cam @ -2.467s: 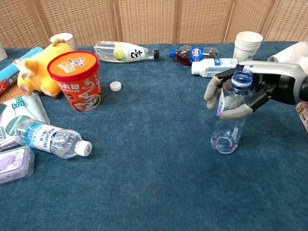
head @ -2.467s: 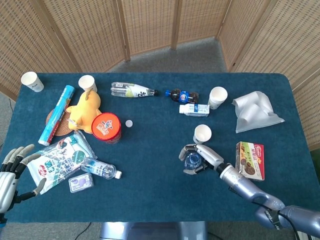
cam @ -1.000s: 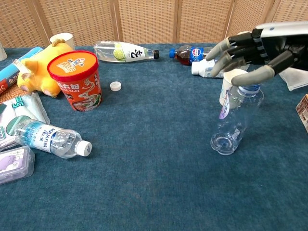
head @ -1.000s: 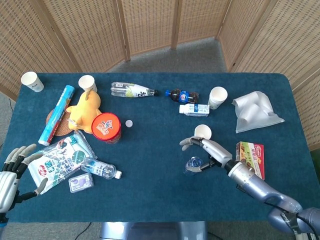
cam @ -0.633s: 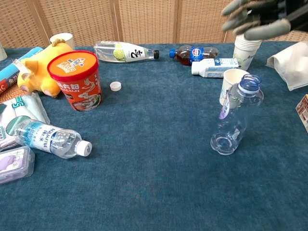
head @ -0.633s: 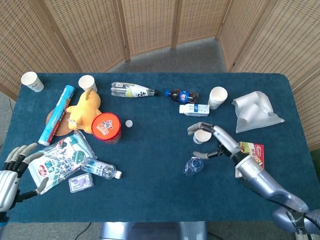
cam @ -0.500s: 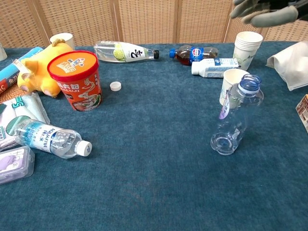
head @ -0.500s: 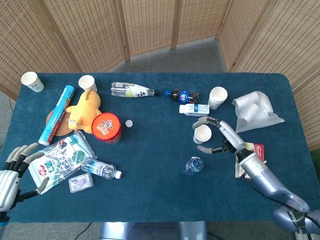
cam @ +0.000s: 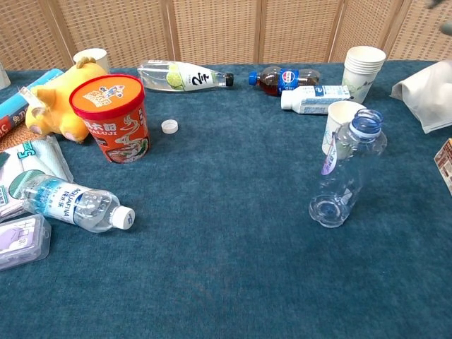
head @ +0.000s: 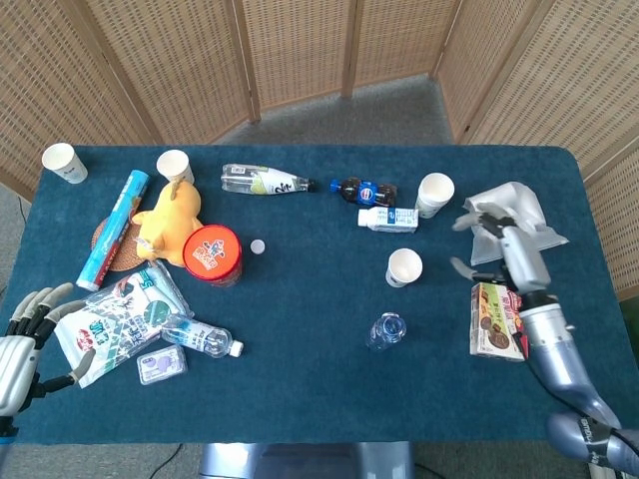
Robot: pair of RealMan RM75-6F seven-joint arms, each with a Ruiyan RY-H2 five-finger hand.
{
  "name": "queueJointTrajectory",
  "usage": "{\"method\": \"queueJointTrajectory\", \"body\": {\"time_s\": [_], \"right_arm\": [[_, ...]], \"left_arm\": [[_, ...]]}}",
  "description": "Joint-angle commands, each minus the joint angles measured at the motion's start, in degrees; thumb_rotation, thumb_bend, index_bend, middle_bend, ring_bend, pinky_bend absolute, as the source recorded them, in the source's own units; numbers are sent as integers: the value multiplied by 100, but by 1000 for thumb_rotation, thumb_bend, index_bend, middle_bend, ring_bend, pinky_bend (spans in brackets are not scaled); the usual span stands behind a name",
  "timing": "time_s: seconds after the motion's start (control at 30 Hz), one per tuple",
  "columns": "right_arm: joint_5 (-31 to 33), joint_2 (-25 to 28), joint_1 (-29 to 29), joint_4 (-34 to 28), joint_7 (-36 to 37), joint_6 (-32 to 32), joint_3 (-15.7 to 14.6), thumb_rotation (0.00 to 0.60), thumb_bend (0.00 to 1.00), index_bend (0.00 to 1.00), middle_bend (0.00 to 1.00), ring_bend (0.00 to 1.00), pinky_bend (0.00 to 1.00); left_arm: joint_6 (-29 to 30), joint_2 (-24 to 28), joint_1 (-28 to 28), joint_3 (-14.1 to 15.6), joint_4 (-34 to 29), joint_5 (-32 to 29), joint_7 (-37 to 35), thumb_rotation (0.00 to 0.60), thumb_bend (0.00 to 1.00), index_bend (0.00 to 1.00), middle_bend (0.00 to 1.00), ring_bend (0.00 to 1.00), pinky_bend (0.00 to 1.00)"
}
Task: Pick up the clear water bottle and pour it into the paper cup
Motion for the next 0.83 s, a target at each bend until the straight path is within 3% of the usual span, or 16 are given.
{"method": "queueJointTrajectory", "body": {"time_s": [0.03, 0.43, 0.83], "right_arm": [[54, -99, -258, 314, -485, 241, -122, 600, 298, 401, 355, 127, 126], [7, -109, -1023, 551, -2244, 922, -517, 600, 304, 428, 351, 121, 102], [21, -46, -1419, 500, -2317, 992, -465, 600, 305, 426, 350, 119, 81]], "left_arm": [[-63, -52, -16, -19, 111, -98, -98, 449, 385, 206, 115, 0, 0], [-146, -49, 121, 21, 241, -471, 146, 447, 384, 206, 115, 0, 0], [12, -175, 235, 28, 165, -426, 631, 448, 385, 206, 115, 0, 0]]}}
